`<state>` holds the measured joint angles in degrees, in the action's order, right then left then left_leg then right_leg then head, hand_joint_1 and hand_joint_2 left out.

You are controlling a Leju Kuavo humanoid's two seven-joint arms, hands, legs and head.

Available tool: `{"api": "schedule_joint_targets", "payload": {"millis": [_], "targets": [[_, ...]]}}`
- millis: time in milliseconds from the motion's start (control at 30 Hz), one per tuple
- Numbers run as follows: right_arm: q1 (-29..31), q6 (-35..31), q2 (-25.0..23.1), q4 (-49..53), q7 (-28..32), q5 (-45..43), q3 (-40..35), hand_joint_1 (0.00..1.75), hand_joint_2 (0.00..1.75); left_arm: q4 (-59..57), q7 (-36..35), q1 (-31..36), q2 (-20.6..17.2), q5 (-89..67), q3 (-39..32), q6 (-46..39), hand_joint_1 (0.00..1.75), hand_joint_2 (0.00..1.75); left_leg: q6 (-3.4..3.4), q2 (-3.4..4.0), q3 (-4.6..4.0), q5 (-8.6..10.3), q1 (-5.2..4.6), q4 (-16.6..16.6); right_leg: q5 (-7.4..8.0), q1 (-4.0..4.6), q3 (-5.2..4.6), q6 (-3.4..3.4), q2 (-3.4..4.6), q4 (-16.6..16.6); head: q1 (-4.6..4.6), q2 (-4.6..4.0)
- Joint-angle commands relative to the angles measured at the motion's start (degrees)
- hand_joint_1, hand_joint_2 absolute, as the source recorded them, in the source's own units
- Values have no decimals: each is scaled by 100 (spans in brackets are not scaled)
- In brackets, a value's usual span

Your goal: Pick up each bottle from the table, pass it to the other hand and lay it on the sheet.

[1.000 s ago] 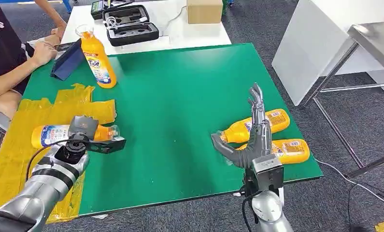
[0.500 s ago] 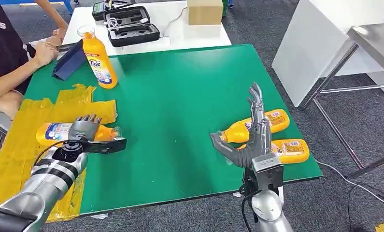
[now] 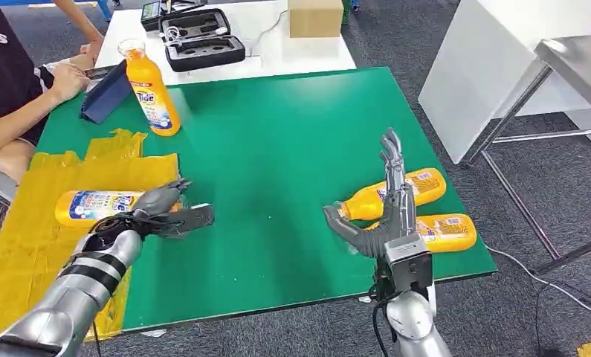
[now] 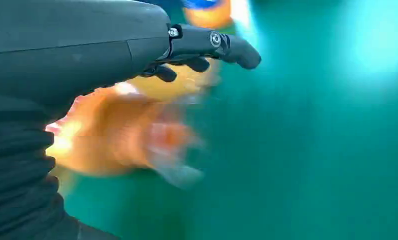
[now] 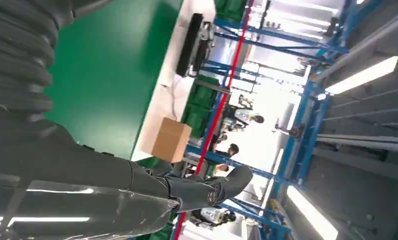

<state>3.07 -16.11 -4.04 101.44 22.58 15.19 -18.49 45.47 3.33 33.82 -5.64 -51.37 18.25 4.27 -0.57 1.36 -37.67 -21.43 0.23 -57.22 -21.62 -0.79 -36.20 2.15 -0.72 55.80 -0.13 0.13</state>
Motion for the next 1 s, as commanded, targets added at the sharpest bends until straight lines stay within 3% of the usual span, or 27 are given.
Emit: {"api": "schedule_joint_targets", "payload": {"millis": [33, 100, 133, 233, 300, 467, 500, 667, 833, 1000], "targets": [[356, 212, 409, -560, -241, 31, 49, 0, 175, 2109, 468, -645, -674, 1386, 477, 666, 0, 0, 4, 5, 31, -20, 5, -4, -13, 3, 27, -9, 20, 0, 2, 0], [475, 212, 563, -636, -384, 429, 49, 0, 175, 2588, 710, -848, -970, 1936, 619, 784, 0, 0, 5, 8, 11, -12, 4, 0, -2, 4, 4, -6, 18, -3, 0, 0], [511, 248, 617, -676, -428, 512, 70, 0, 175, 2780, 794, -957, -1066, 2093, 623, 795, 0, 0, 9, 8, 46, -34, 8, -9, -21, 6, 36, -16, 30, 6, 0, 0], [677, 354, 888, -762, -567, 1019, 72, 0, 175, 3340, 1143, -1336, -1228, 2590, 505, 844, 0, 0, 9, 11, 28, -24, 6, -5, -10, 7, 18, -10, 28, 0, -2, 0], [780, 444, 983, -808, -638, 1135, 101, 0, 175, 3542, 1213, -1482, -1252, 2706, 451, 853, 0, 0, 8, 13, 42, -30, 6, -5, -17, 6, 30, -11, 32, 0, 0, 0], [1421, 1260, 1911, -1488, -1206, 2080, -118, 0, 175, 4133, 1651, -2130, -1042, 3248, -88, 759, 0, 0, 7, 12, 25, -21, 2, -1, -8, 0, 14, -5, 24, -5, 2, 0], [1544, 1337, 2040, -1635, -1230, 2192, -132, 0, 175, 4260, 1708, -2245, -972, 3317, -200, 731, 0, 175, 4, 12, 36, -29, 3, -5, -12, 1, 27, -4, 31, -6, 7, 0], [1862, 1487, 2498, -1962, -1352, 2865, -293, 0, 175, 4758, 1995, -2682, -390, 4108, -853, 662, 0, 175, 0, -3, 11, -15, -4, -3, -5, -6, 9, 0, 12, -6, 0, 0], [1859, 1544, 2534, -1957, -1361, 2885, -348, 0, 175, 4737, 1975, -2689, -326, 4217, -922, 657, 0, 175, 0, -17, 16, -19, -6, -4, -10, -7, 17, -4, 4, -3, 2, 0], [2190, 1606, 2974, -2465, -1442, 3341, -588, 0, 175, 4717, 1837, -2768, -34, 4867, -1293, 752, 0, 175, 1, -20, 17, -19, -5, -3, -8, -1, 17, -3, 6, -4, -2, 0]]}}
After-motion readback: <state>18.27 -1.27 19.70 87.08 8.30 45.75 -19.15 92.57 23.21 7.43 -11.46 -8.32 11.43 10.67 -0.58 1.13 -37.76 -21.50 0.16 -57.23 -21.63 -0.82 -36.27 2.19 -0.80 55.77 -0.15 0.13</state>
